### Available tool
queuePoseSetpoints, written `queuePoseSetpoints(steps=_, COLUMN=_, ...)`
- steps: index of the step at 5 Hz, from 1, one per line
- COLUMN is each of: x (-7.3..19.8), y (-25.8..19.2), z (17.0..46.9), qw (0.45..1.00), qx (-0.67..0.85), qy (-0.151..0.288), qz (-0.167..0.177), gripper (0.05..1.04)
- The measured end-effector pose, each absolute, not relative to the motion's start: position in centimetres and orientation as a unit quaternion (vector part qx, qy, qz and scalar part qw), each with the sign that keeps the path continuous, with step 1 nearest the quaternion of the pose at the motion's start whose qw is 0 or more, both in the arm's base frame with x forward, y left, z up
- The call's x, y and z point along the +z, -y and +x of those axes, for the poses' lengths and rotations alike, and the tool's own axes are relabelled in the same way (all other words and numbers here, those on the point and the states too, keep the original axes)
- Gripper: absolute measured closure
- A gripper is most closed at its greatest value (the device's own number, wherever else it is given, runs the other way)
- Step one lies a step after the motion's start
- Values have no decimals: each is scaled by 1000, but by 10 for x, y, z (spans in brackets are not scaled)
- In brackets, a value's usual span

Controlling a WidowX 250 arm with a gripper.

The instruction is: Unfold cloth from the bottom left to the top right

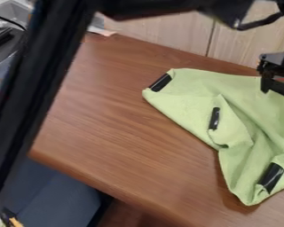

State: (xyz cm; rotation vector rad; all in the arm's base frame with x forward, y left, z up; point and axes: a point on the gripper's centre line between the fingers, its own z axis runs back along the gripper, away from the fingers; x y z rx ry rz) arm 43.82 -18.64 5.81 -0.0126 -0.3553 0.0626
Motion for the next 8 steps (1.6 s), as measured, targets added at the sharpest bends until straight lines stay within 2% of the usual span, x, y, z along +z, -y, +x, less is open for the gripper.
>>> queuePoseSetpoints(steps=1, x=79, y=183, z=430, qw=980, qx=34, qy=193, qz=-16, gripper=77)
queuePoseSetpoints(steps=3, x=98, y=157, z=399, qw=980, qx=61, qy=192, qz=5, gripper=78)
queuePoseSetpoints(steps=5, x=89, y=122, z=371, qw=980, qx=93, qy=168, qz=45, gripper=81)
queuePoseSetpoints(steps=8, x=90, y=121, z=371, qw=980, qx=97, qy=168, qz=45, gripper=83)
